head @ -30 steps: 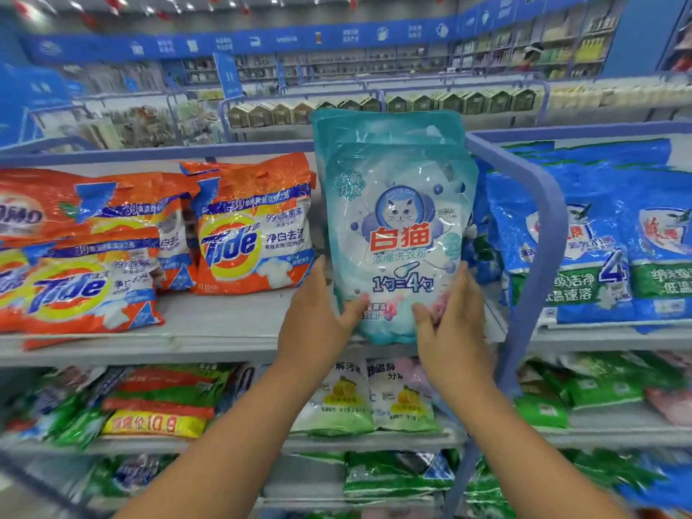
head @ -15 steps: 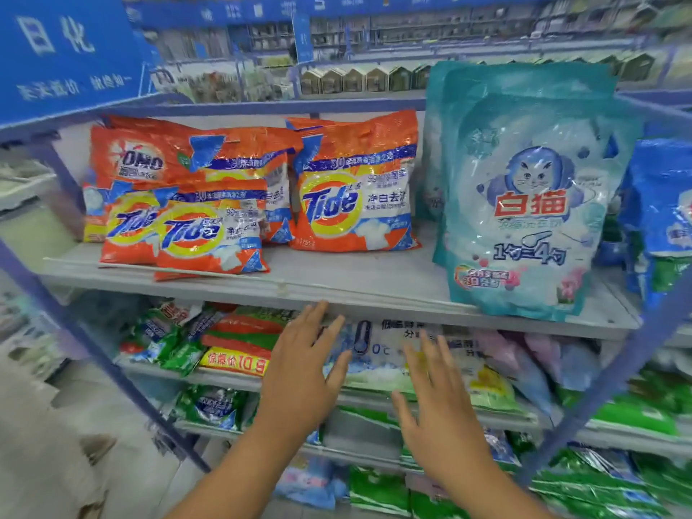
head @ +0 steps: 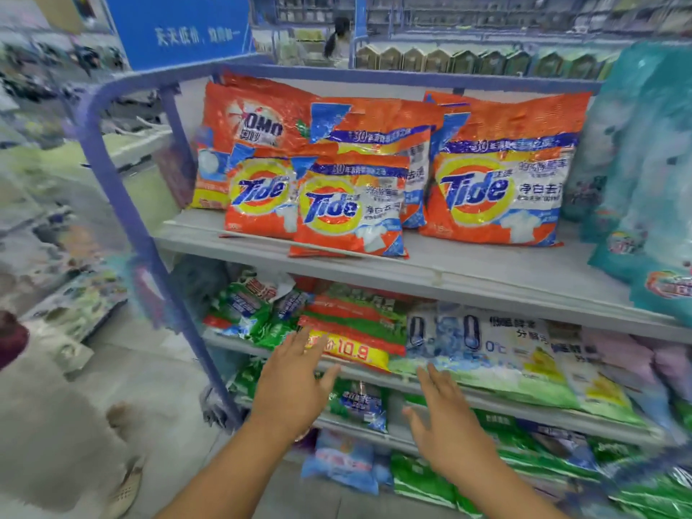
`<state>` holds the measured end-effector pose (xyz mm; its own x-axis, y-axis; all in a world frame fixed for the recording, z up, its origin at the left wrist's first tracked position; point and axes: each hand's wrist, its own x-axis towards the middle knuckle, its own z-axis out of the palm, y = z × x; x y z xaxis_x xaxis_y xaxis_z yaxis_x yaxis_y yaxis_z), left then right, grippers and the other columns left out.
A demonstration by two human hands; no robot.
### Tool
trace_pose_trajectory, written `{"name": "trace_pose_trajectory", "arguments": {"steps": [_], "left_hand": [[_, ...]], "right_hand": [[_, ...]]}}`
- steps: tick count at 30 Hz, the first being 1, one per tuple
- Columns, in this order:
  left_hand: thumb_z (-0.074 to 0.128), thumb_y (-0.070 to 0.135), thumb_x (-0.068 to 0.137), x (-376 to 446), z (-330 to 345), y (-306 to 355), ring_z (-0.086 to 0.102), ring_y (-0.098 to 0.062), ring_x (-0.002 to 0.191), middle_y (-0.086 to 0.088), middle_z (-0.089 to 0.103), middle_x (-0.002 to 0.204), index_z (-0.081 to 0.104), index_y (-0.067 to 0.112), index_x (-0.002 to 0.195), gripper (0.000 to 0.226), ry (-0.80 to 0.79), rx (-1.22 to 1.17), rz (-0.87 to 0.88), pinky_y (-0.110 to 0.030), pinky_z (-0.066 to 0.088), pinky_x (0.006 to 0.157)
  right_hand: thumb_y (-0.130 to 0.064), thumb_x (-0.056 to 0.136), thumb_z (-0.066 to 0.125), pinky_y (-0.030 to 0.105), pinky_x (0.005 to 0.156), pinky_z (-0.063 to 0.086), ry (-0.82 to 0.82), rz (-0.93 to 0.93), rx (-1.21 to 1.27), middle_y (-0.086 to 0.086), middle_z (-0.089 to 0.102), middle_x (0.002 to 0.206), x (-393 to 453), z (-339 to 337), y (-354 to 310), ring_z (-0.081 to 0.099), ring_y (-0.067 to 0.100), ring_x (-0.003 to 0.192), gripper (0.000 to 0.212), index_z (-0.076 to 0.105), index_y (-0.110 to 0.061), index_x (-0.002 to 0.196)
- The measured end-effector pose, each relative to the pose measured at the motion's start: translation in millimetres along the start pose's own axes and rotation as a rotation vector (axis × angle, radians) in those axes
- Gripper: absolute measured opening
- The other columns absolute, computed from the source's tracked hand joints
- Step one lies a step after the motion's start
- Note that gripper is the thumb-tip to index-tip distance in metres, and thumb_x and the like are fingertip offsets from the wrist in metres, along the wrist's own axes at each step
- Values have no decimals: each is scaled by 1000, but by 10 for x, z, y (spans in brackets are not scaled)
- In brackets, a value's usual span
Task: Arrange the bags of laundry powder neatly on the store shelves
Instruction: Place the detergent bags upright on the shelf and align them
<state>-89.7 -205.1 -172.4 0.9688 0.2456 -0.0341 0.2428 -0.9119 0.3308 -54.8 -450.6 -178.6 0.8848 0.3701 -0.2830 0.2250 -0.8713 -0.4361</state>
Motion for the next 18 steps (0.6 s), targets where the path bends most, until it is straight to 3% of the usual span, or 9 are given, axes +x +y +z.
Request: {"name": "trace_pose_trajectory", "arguments": {"steps": [8, 13, 18], "left_hand": [[44, 57, 101, 339, -15, -557, 17, -24, 155, -3, 21, 168, 34, 31, 157, 63, 6, -40, -156, -45, 26, 124], [48, 55, 99, 514, -104, -926, 27, -25, 152, -6, 31, 165, 42, 29, 154, 61, 54, -38, -267, -40, 32, 119], [51, 52, 99, 847, -109, -1329, 27, -25, 151, -5, 31, 164, 43, 27, 154, 60, 82, -109, -315, -42, 32, 118]], "right_hand": [[-52, 103, 39, 34, 125, 9, -12, -45, 11, -2, 4, 170, 647, 106, -372, 2, 20, 156, 73, 6, -24, 162], [-51, 103, 39, 36, 126, 15, -51, -103, 66, -4, 6, 170, 1098, 224, -753, 5, 18, 156, 72, 8, -24, 162], [-51, 104, 39, 36, 122, 23, -64, -108, 98, -3, 12, 169, 1404, 442, -1194, 14, 19, 155, 68, 13, -26, 161]]}}
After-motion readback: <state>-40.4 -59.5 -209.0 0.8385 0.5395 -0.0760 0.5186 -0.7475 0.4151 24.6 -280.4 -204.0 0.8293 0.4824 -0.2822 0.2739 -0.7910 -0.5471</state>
